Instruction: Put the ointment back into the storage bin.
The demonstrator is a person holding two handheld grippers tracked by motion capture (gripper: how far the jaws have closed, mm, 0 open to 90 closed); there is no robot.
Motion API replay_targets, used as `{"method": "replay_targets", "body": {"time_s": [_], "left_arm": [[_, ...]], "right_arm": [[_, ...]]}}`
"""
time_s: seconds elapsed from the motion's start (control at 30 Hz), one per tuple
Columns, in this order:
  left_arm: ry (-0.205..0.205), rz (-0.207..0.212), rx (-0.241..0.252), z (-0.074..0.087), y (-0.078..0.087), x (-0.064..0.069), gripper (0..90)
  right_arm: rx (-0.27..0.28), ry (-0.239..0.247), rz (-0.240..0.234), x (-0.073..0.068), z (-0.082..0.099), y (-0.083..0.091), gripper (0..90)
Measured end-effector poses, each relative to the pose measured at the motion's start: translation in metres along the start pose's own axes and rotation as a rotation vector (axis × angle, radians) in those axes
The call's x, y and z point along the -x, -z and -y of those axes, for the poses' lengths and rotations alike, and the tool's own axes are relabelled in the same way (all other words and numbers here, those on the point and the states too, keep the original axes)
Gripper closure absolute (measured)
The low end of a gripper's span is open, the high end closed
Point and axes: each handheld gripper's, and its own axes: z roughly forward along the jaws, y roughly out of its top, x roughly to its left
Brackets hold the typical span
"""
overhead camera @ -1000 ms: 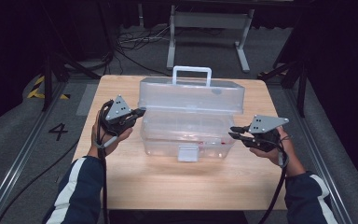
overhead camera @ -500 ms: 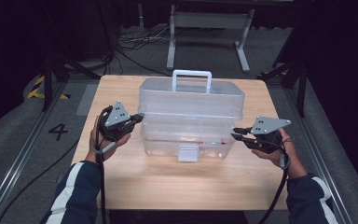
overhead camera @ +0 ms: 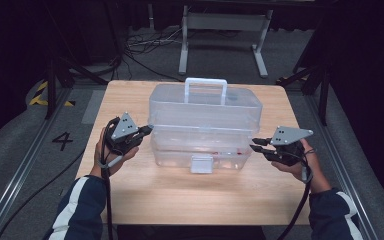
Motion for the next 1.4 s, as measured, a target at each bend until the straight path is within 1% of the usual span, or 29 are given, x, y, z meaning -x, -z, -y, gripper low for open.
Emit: {"method": "replay_targets", "body": {"time_s": [0.33, 0.47, 0.53, 0.6, 0.8, 1.0, 1.07, 1.23, 1.4], "left_arm": [[-0.016, 0.003, -0.029, 0.005, 0.0, 0.004, 90.0], [-0.013, 0.005, -0.033, 0.007, 0.0, 0.005, 90.0], [-0.013, 0.007, -0.035, 0.007, 0.0, 0.005, 90.0], [-0.012, 0.01, -0.041, 0.009, 0.0, 0.006, 90.0], [-0.006, 0.022, -0.06, 0.015, -0.001, 0.008, 90.0], [-0.011, 0.021, -0.085, 0.02, -0.002, 0.011, 90.0], [-0.011, 0.027, -0.096, 0.022, -0.004, 0.012, 90.0], [-0.011, 0.034, -0.109, 0.024, -0.005, 0.012, 90.0], [-0.018, 0.03, -0.12, 0.025, -0.005, 0.013, 90.0]], "right_arm": [[-0.009, -0.033, 0.017, 0.0, 0.006, 0.001, 67.7], [-0.009, -0.057, 0.018, 0.0, 0.01, 0.001, 64.0], [-0.01, -0.059, 0.02, 0.0, 0.01, 0.001, 62.9], [-0.014, -0.074, 0.027, 0.0, 0.012, 0.002, 59.3], [-0.013, -0.098, 0.028, 0.0, 0.017, 0.002, 54.4], [-0.032, -0.102, 0.022, -0.002, 0.021, -0.001, 50.1], [-0.038, -0.103, 0.018, -0.002, 0.021, -0.002, 49.2], [-0.048, -0.104, 0.017, -0.003, 0.022, -0.004, 47.3], [-0.057, -0.109, 0.008, -0.004, 0.024, -0.007, 45.9]]}}
